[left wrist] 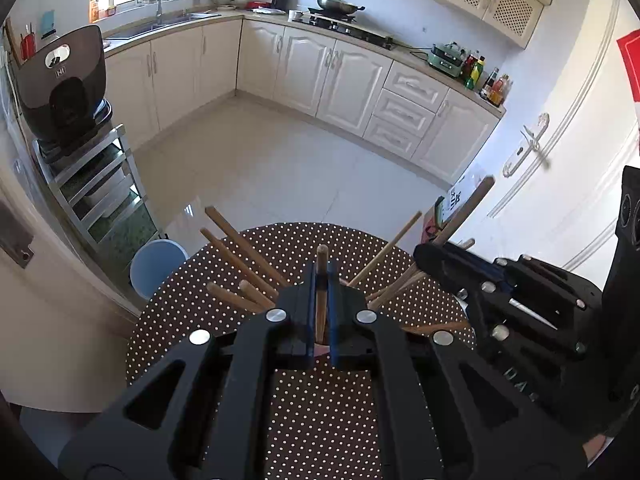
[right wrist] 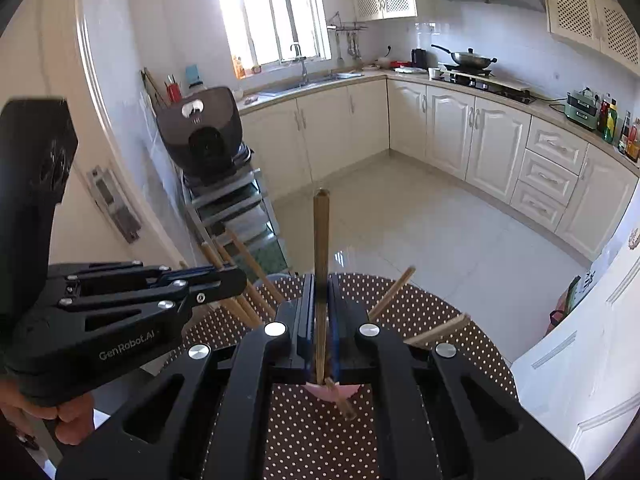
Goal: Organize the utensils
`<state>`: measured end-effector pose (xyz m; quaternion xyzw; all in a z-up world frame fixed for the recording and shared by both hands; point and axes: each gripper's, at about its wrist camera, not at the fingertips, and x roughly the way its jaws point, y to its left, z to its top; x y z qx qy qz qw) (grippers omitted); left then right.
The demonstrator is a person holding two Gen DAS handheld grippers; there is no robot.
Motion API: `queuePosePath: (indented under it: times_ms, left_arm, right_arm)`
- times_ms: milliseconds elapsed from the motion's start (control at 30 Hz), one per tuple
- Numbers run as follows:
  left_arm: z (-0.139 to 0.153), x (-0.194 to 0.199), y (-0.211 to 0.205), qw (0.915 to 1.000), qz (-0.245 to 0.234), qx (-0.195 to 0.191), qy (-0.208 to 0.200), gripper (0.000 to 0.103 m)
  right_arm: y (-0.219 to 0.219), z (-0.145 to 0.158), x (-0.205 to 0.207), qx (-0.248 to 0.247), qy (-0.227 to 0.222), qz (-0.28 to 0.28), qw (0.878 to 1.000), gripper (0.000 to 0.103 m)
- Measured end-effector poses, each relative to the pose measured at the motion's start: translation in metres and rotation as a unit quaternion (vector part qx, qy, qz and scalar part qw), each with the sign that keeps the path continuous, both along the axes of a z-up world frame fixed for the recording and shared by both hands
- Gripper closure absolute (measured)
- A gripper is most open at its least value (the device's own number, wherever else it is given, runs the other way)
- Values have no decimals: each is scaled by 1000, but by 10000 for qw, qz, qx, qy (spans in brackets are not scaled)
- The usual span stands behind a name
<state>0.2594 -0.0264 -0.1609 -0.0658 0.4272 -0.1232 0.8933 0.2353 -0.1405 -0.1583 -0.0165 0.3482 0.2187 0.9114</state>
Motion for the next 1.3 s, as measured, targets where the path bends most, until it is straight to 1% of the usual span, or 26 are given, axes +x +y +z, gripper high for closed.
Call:
queuePosePath:
  times_ms: [100, 300, 467, 567, 833, 900, 933, 967, 1000, 1033, 1133, 1200, 1267, 1300]
  left_arm:
    - [-5, -2, -3, 10000, -53, 45, -21, 98]
    - [-5, -2, -3, 9999, -35, 91, -33, 98]
    - [-5, -5, 1, 10000, 10, 47, 34, 97]
    - [-3, -10, 0, 9999, 19, 138, 13, 97]
    - [6, -24, 8, 9996, 156, 240, -55, 96]
    - [9, -30, 10, 9995, 185, 253, -91, 89]
    - [10, -32, 10, 9994, 195, 246, -112, 82]
    - [12, -35, 11, 9994, 202, 232, -143, 72]
    - [14, -39, 12, 9993, 217, 232, -202, 67]
    - [17, -43, 13, 9991, 223, 244, -259, 60]
    - [25, -55, 14, 9986, 232, 245, -403, 59]
    - [33, -63, 15, 9979, 244, 246, -551, 56]
    - [40, -73, 15, 9969, 231, 261, -710, 48]
    - [43, -77, 15, 9965, 209, 258, -764, 48]
  right_arm:
    - [5, -9, -2, -71, 63, 28, 10000, 98]
    - [9, -22, -2, -122, 148, 45, 9998, 97]
    - [7, -33, -3, -105, 275, -2, 9996, 97]
    - [3, -33, -4, 35, 343, -93, 9994, 96]
    - [-3, -15, -21, 281, 240, -321, 9988, 94]
    - [-4, -10, -29, 307, 154, -363, 9988, 86]
    - [-4, -7, -32, 322, 117, -379, 9987, 84]
    - [-5, -5, -35, 329, 82, -395, 9986, 82]
    - [-6, -1, -40, 349, 19, -422, 9985, 81]
    - [-6, 2, -44, 365, -17, -442, 9984, 80]
    - [-8, 10, -57, 400, -152, -513, 9978, 77]
    - [-10, 17, -67, 436, -236, -553, 9972, 75]
    - [-12, 23, -76, 458, -333, -598, 9966, 73]
    - [-12, 27, -81, 470, -387, -622, 9962, 72]
